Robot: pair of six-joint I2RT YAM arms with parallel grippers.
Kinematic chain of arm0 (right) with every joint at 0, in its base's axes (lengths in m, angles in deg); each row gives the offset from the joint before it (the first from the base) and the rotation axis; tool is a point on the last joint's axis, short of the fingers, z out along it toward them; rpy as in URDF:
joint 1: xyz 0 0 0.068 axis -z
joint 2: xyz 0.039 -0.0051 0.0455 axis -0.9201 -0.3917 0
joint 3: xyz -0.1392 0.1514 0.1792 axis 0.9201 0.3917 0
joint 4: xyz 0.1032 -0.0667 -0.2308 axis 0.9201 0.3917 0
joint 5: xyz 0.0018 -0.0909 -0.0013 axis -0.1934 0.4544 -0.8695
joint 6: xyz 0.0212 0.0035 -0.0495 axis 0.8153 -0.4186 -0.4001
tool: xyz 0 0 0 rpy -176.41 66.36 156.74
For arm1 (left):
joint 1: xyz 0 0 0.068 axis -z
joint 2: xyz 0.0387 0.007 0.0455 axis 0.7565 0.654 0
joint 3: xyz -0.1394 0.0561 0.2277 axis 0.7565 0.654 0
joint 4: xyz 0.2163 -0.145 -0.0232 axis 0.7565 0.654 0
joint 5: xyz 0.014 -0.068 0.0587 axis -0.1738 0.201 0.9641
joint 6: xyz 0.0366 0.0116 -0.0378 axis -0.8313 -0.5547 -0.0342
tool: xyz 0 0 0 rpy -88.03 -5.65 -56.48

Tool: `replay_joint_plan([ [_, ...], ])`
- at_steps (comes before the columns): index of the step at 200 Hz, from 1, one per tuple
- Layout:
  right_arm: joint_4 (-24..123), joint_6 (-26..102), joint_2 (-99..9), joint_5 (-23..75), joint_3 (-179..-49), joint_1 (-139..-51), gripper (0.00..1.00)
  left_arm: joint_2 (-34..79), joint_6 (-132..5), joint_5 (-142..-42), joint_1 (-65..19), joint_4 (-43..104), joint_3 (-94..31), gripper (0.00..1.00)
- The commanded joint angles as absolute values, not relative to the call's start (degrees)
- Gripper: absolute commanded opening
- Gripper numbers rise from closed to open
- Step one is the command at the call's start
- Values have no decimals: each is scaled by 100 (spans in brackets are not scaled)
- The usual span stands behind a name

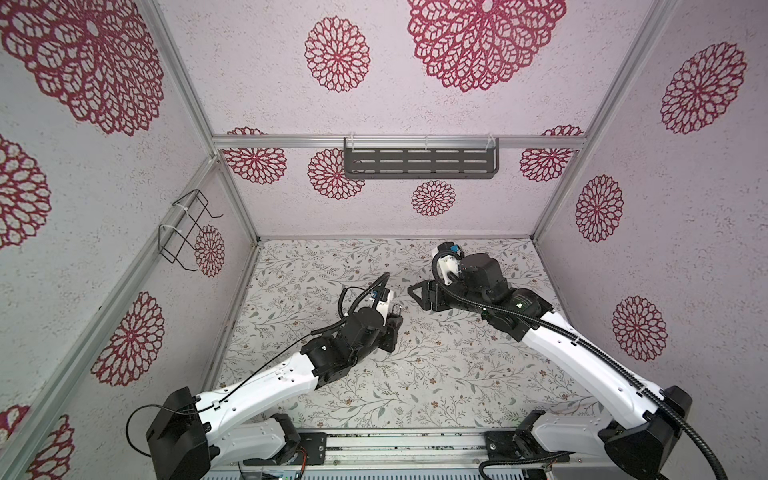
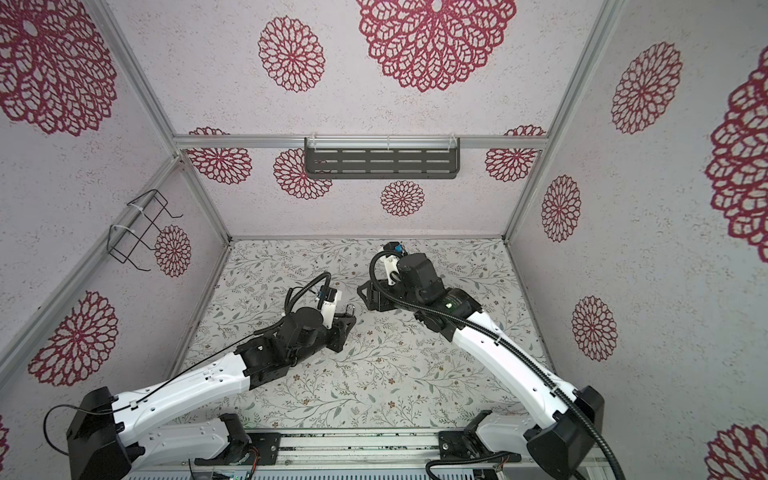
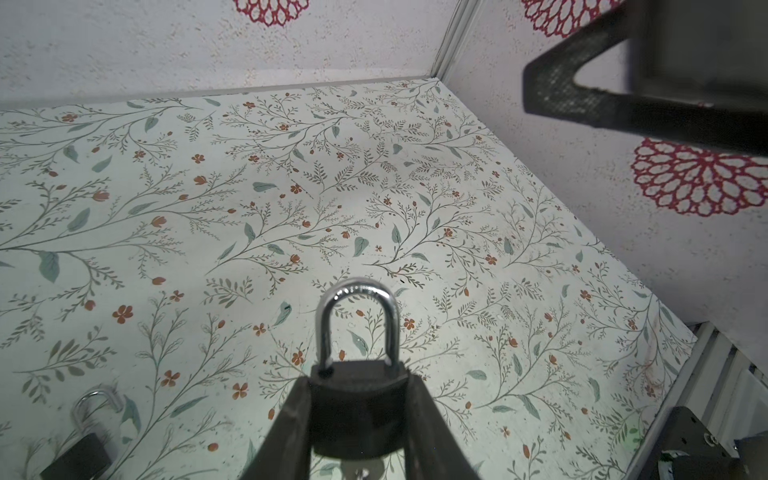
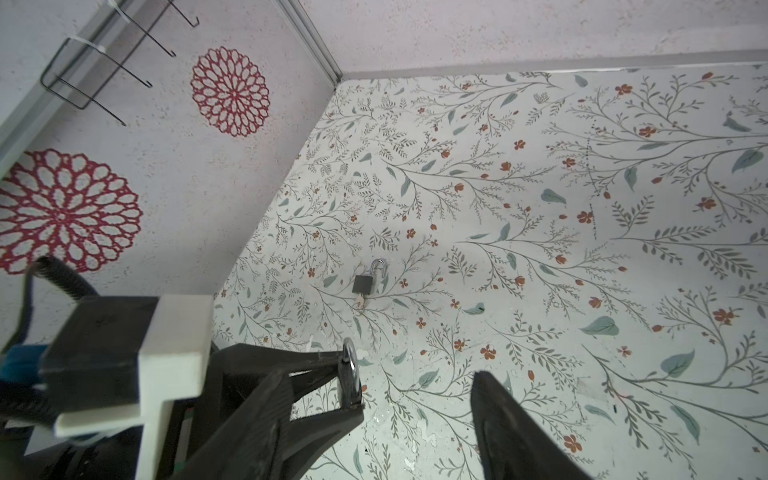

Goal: Unlock with the key

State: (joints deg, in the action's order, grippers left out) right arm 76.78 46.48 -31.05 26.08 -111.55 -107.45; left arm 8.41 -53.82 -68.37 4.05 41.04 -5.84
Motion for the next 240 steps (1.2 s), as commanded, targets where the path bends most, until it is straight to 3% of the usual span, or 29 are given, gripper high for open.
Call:
replay_joint_plan([
  [1,7930,4369,-3216,2481,-11420,-10720,72,901,-5695,-6757,506,3484,-603,0],
  [240,9479,3391,-4563,2924,-12551,-10636,78,836,-5943,-6670,648,3407,-480,0],
])
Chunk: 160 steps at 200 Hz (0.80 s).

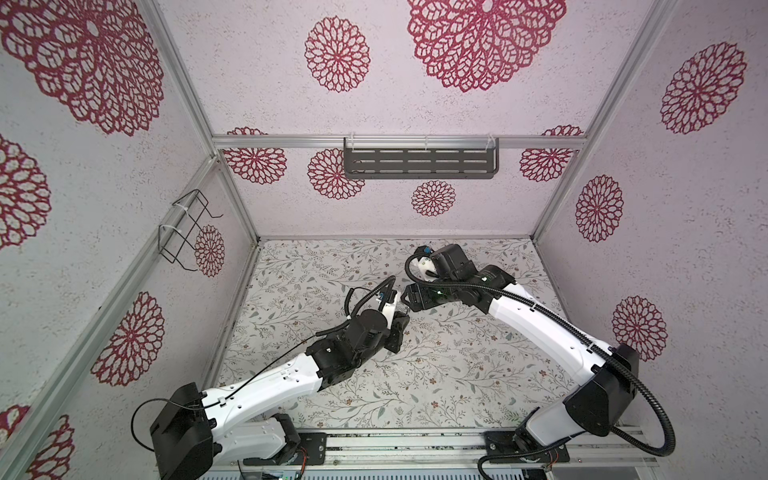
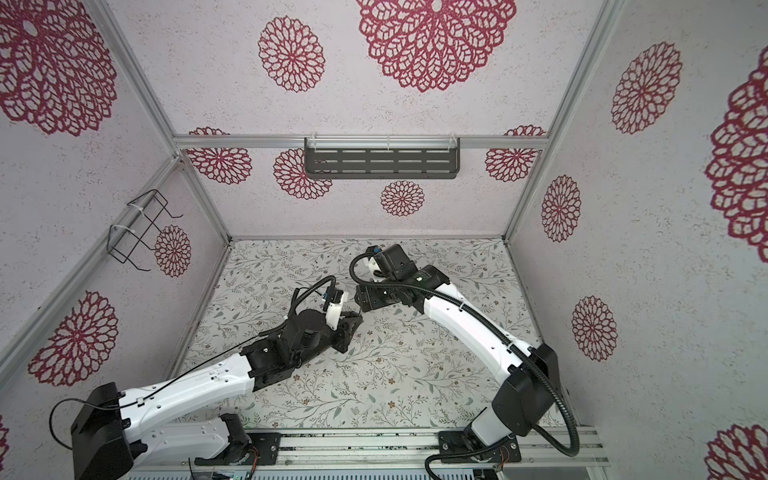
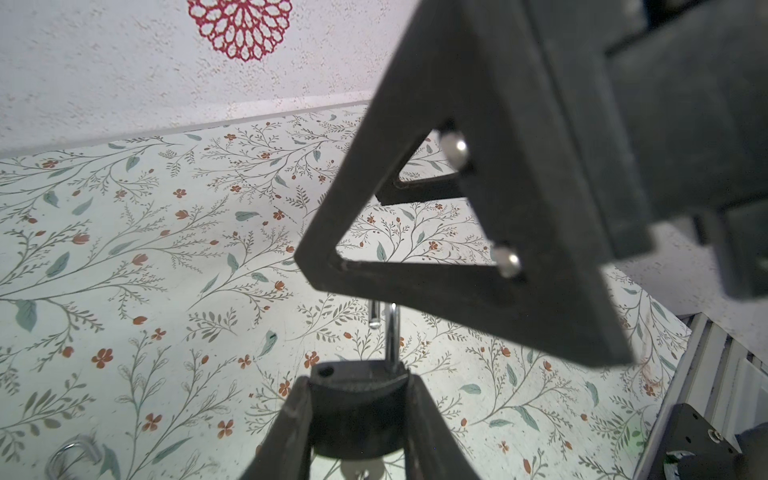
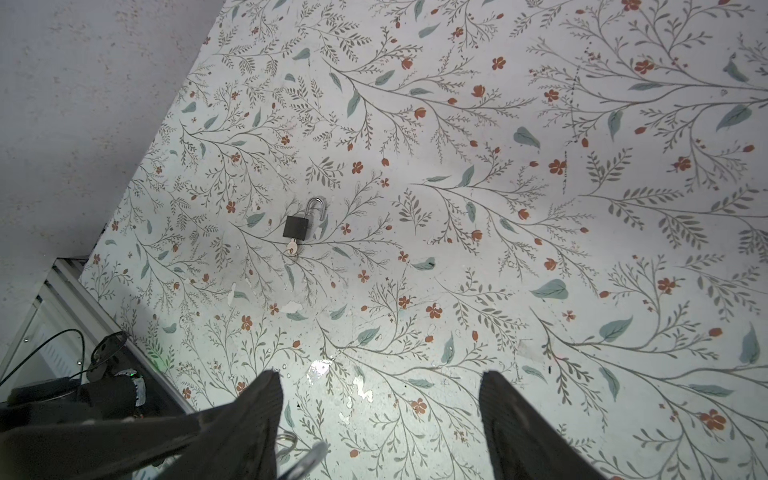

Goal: Unlock with the key

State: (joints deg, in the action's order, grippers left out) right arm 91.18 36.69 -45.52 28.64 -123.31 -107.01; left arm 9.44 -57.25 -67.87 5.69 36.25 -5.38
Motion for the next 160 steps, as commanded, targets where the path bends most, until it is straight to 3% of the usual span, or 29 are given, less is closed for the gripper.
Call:
replay_joint_plan([
  [1,9481,3389,-4565,2927,-12552,-10634,78,831,-5949,-6670,648,3409,-475,0],
  [160,9252,3397,-4009,1601,-12014,-10202,79,642,-5938,-6562,665,3158,-269,0],
])
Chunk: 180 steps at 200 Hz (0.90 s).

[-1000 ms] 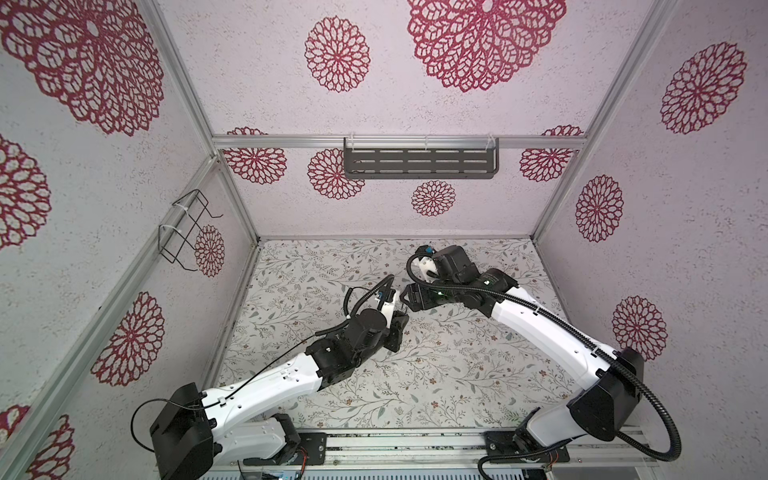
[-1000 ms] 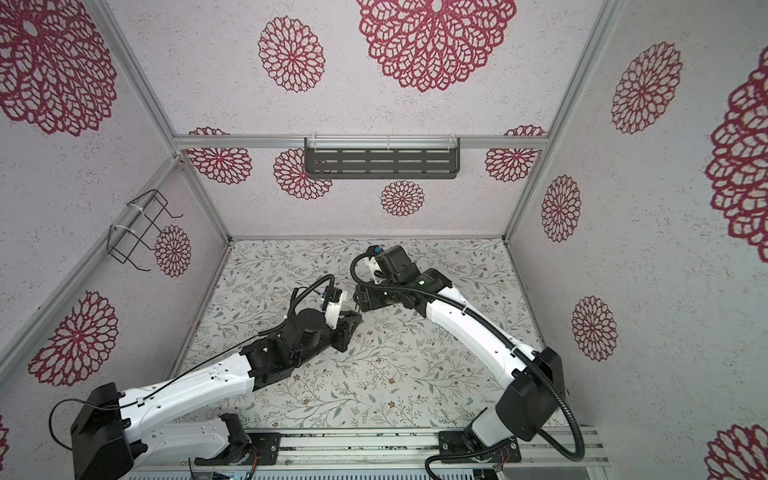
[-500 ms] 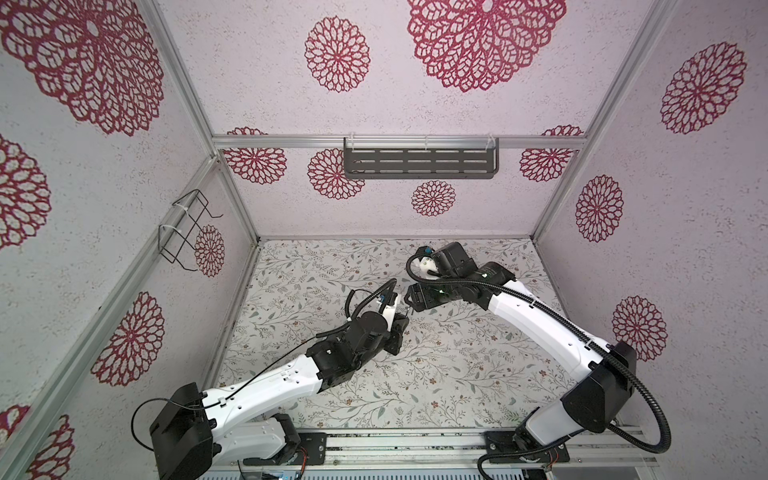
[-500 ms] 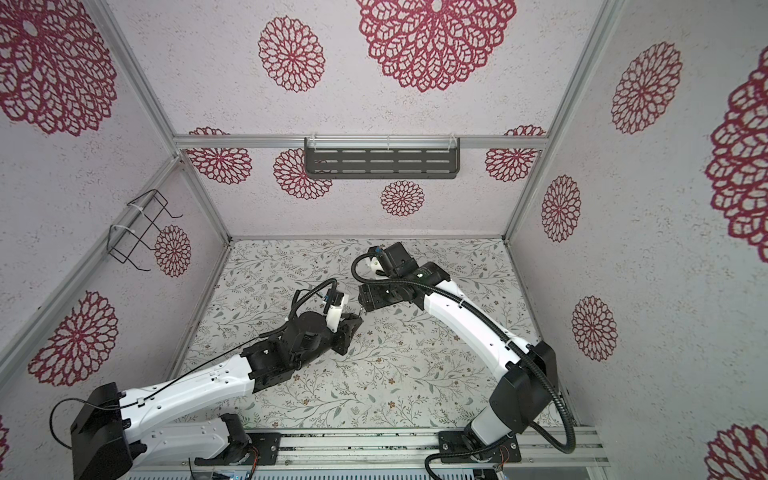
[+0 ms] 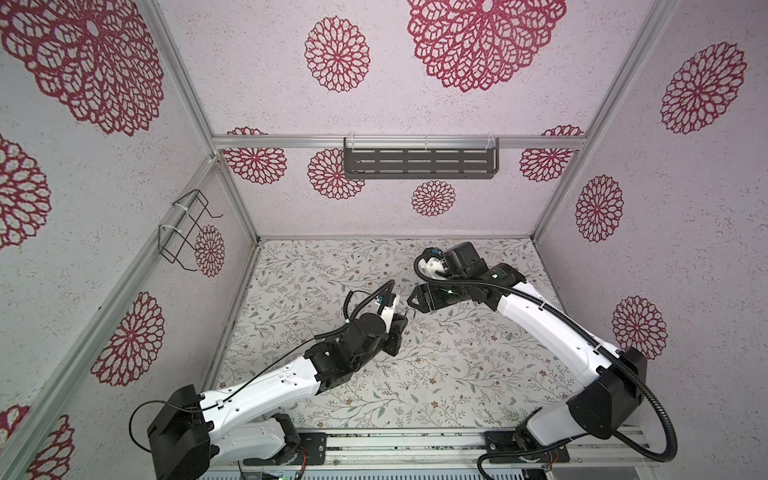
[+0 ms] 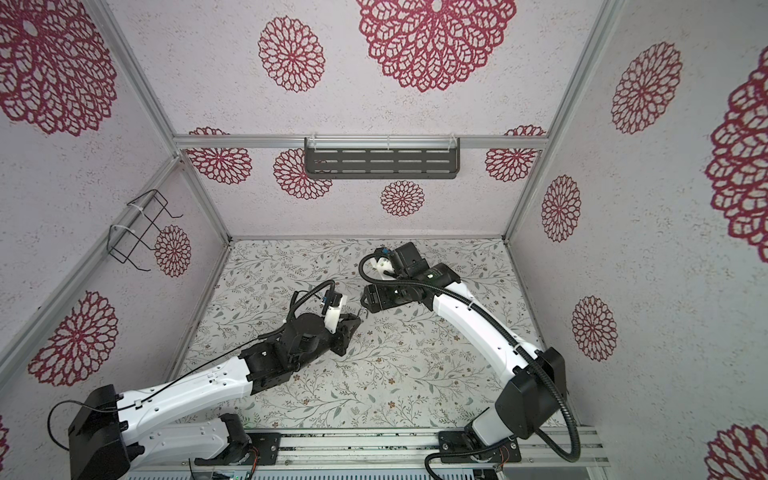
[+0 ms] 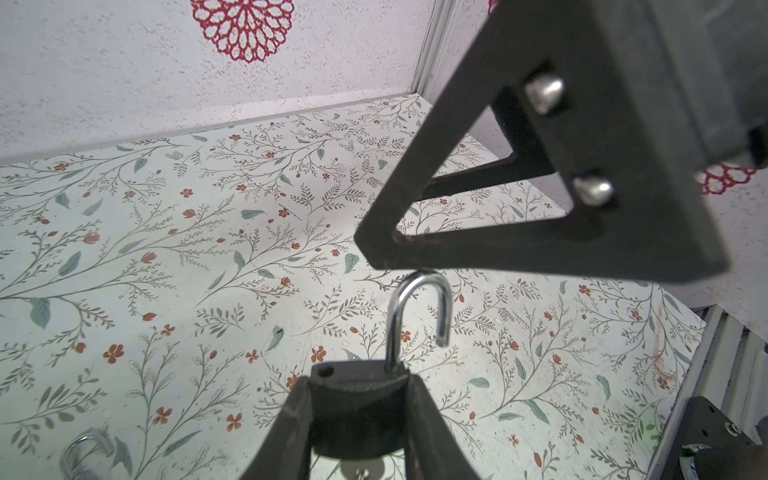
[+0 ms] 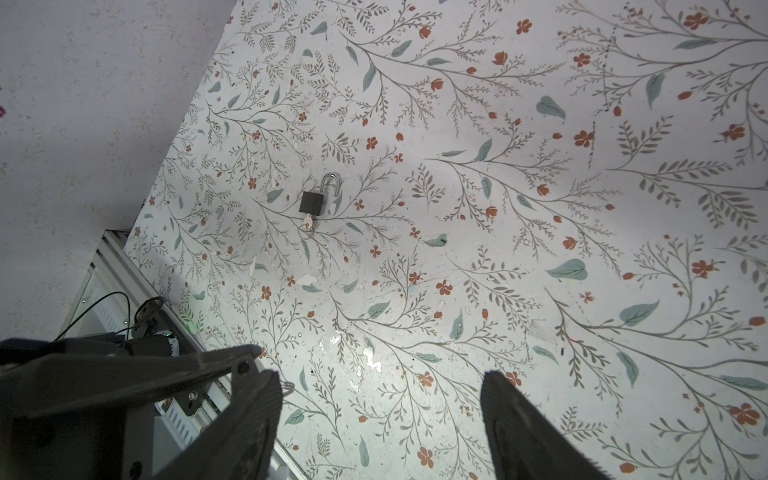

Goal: Unlock with the key

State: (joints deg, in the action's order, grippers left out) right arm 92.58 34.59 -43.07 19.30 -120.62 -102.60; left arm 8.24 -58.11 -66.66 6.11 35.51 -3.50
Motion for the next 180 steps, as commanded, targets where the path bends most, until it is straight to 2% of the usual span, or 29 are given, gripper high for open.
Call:
replay_joint_plan([
  [1,9249,3400,-4007,1588,-12011,-10201,79,642,-5937,-6559,665,3156,-269,0],
  [80,9232,3540,-3725,1751,-11826,-9989,79,805,-5785,-6530,668,3153,-304,0],
  [102,9058,3719,-3531,1867,-11587,-9849,80,942,-5465,-6263,665,3375,-371,0],
  [133,8832,4020,-3279,2240,-11132,-9547,81,1458,-4701,-6037,666,4219,-785,0],
  [180,7980,4609,-2806,2395,-10145,-9150,82,2716,-3451,-6393,668,5490,-1760,0],
])
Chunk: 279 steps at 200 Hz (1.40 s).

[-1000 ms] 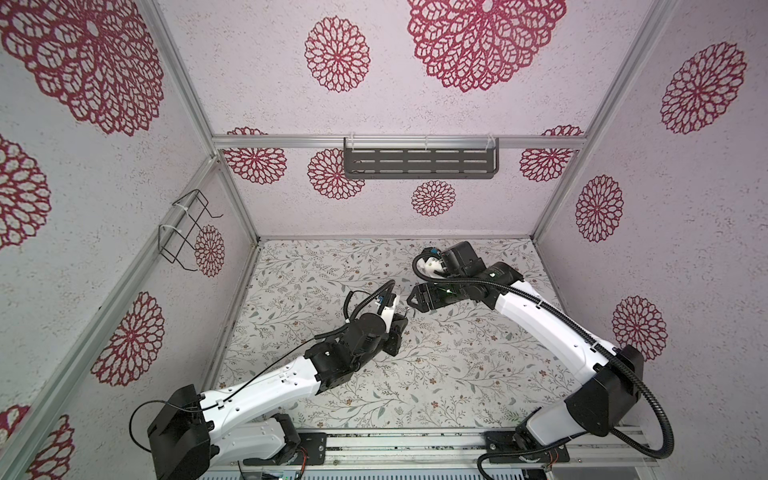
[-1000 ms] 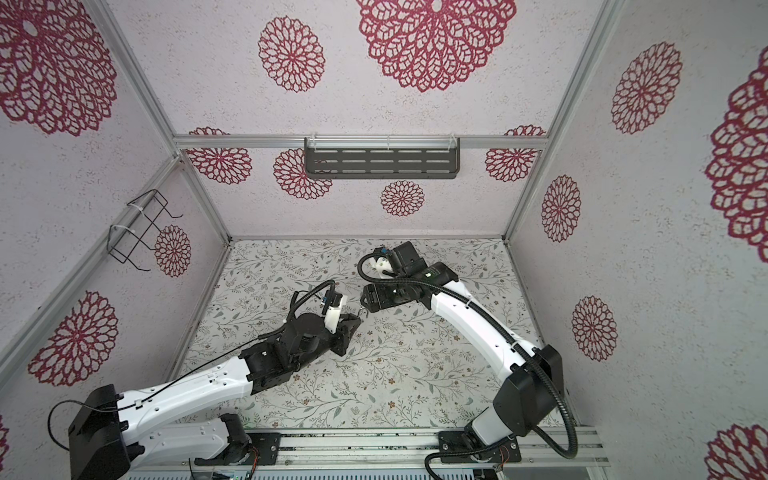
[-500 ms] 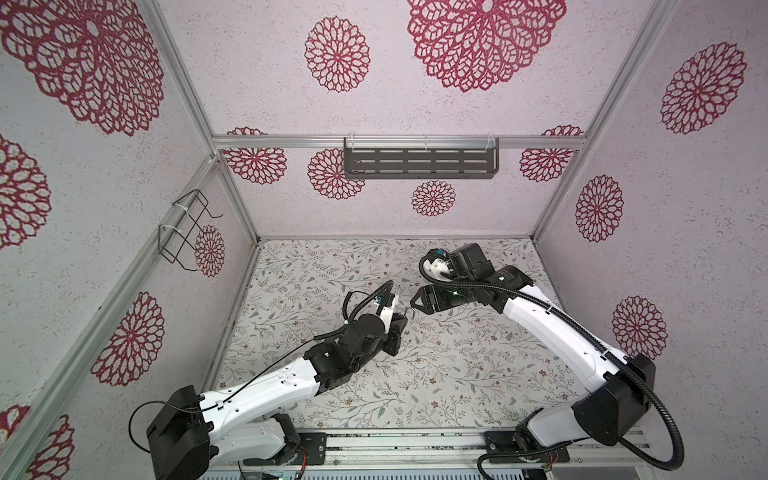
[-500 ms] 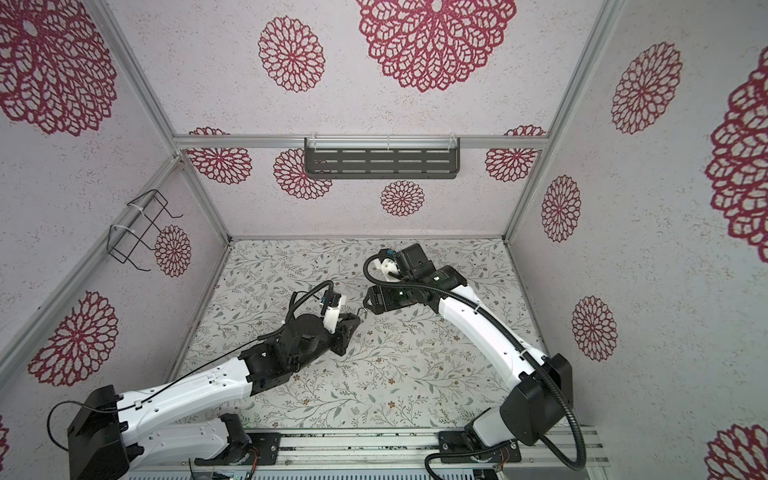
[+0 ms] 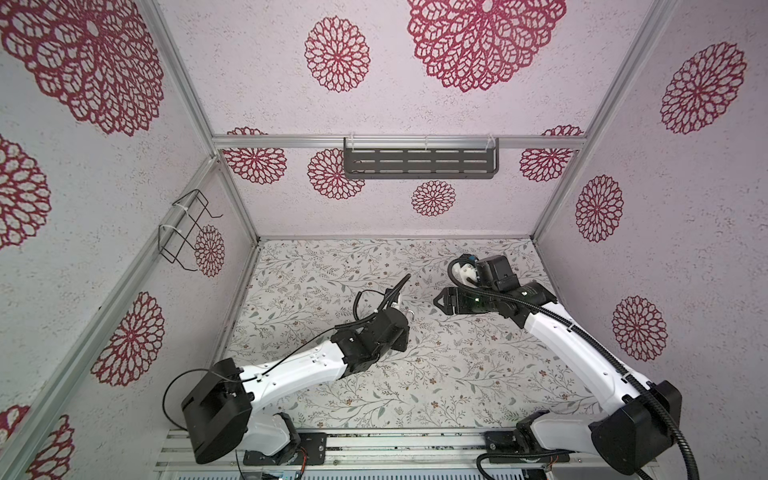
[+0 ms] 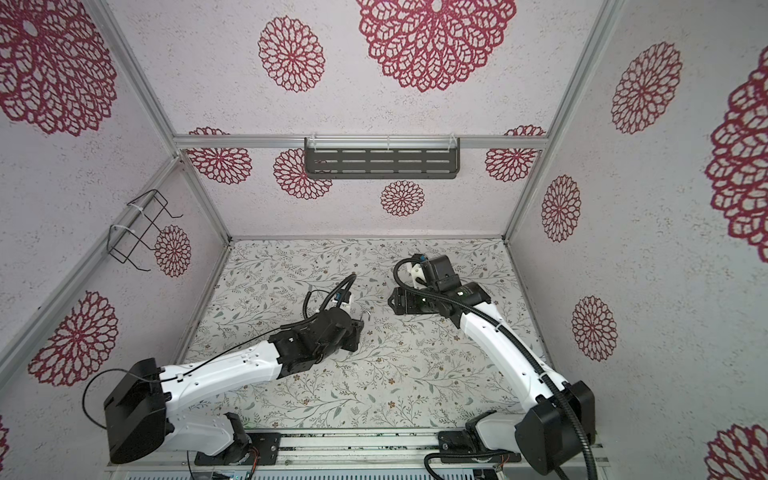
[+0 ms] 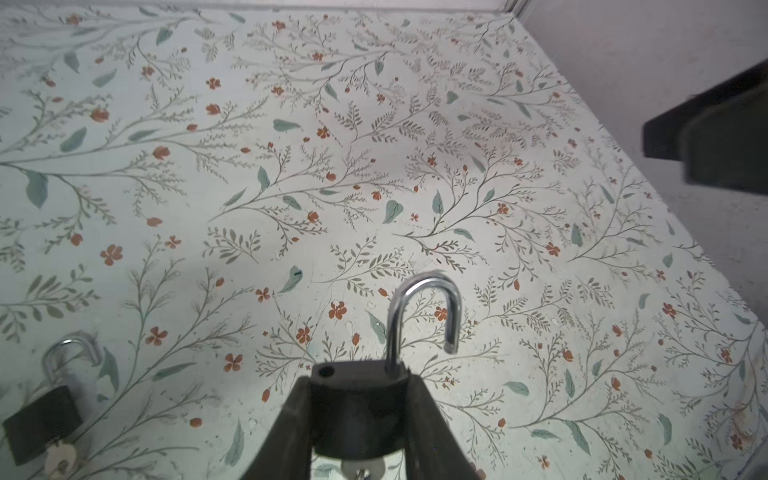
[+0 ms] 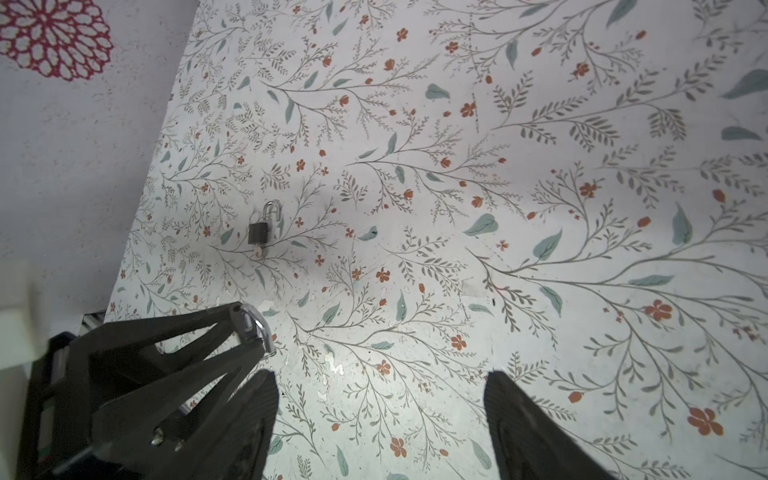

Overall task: Unlock with the key
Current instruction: 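Lower the opened padlock to the table and release it with the left gripper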

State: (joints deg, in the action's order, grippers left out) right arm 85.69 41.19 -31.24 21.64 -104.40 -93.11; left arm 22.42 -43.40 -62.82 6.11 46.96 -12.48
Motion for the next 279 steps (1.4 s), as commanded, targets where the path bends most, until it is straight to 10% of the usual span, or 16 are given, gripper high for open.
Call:
replay_joint_plan([
  [1,7963,4622,-2794,2394,-10128,-9140,82,2751,-3419,-6395,667,5531,-1797,0],
  [76,7436,4921,-2564,2238,-9326,-8747,82,5102,-2939,-6469,648,7776,-4086,0],
  [207,7226,5006,-2342,2269,-8762,-8164,82,6150,-2568,-7085,507,7503,-4407,0],
  [279,7133,4943,-2249,2593,-8776,-8015,82,5564,-2616,-6994,362,7490,-4301,53],
])
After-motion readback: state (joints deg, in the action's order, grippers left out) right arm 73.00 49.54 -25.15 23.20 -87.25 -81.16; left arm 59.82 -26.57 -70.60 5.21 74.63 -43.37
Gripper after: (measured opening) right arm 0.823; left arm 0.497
